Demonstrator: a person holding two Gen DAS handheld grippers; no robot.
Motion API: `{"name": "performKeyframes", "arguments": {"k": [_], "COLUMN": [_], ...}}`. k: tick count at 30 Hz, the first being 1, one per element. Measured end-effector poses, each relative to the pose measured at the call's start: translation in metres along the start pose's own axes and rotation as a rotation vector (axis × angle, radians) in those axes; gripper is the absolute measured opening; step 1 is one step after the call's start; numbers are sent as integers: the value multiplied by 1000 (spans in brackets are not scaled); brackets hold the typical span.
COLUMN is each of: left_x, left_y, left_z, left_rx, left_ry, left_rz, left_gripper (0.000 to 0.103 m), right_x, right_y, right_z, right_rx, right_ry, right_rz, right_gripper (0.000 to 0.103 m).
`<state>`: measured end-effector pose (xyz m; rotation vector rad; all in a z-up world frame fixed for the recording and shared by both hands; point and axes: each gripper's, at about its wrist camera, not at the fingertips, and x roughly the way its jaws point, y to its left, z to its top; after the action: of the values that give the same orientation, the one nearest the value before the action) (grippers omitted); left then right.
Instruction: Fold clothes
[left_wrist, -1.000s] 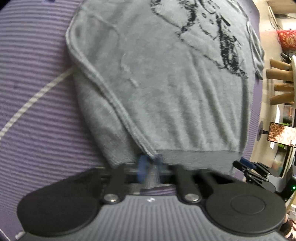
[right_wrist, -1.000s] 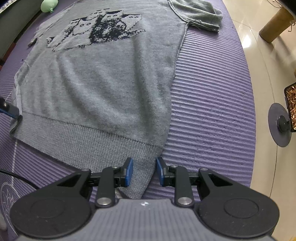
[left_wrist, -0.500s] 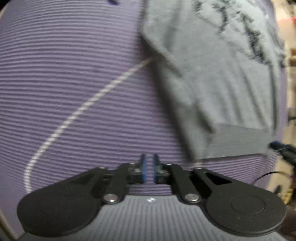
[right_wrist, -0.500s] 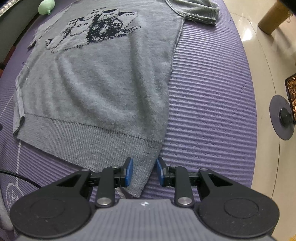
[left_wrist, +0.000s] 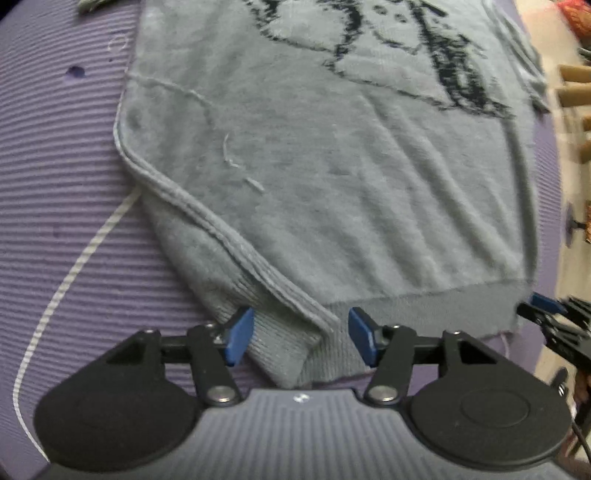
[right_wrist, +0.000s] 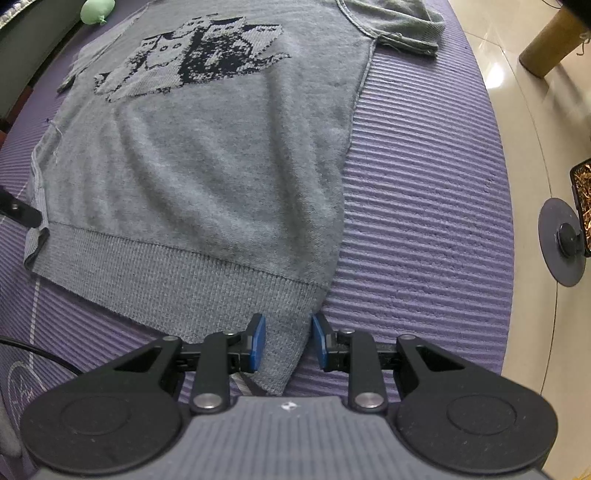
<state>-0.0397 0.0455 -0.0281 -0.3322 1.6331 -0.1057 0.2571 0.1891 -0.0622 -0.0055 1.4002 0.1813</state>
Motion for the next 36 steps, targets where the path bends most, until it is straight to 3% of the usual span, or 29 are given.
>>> {"name": "performKeyframes", "arguments": {"k": [1,2,3,4,9,13,20,22,23,25,28,30,31,32,34,36], "left_x": [-1,-4,-7,-10,-24,-36,-38,-38,-39,-42,-39,-35,-32,-28,-26,-28], "left_y": [0,1,2,10,36,74,94,97,98,99,98,95,94,92,85,82], "left_z": [-1,-3,-4,-6,-25,-47,-55,-57,-57,-58,-58,-59,-60,-63,-67,-71], "left_rx": [-15,-28,-36,-60,-94,-132,-101,-109,-113,-111,-122,-97,-83,-76,-38,5], "left_ry": [-11,-30,-39,-41,-27,6,27,33,27,8,9,20,27,36,25,18], "left_rz": [11,20,19,3,28,98,230,210,190,149,53,61,72,82,100,126], "left_gripper": [49,24,9,3,2,1,3,13,27,43,48,44,35,15,1,0], "right_x": [0,0,-1,-1,-4,-6,-8,-8,-8,-7,-7,-7,-7,-6,-6,-6], "right_y": [-1,-1,-1,-2,-7,-8,-7,-6,-6,-5,-2,0,1,2,2,1], "right_z": [0,0,1,1,0,0,3,3,3,2,0,1,1,1,0,0], "right_rx": [-1,-2,-2,-3,-1,-3,3,7,8,12,10,3,2,1,2,8], "right_ry": [0,-1,-1,-2,-1,0,8,10,12,18,16,19,21,22,21,23], "right_rz": [1,2,4,7,12,12,10,11,12,17,17,22,24,24,23,27], "right_gripper": [28,28,28,28,27,27,27,28,28,28,29,29,29,29,29,29]}}
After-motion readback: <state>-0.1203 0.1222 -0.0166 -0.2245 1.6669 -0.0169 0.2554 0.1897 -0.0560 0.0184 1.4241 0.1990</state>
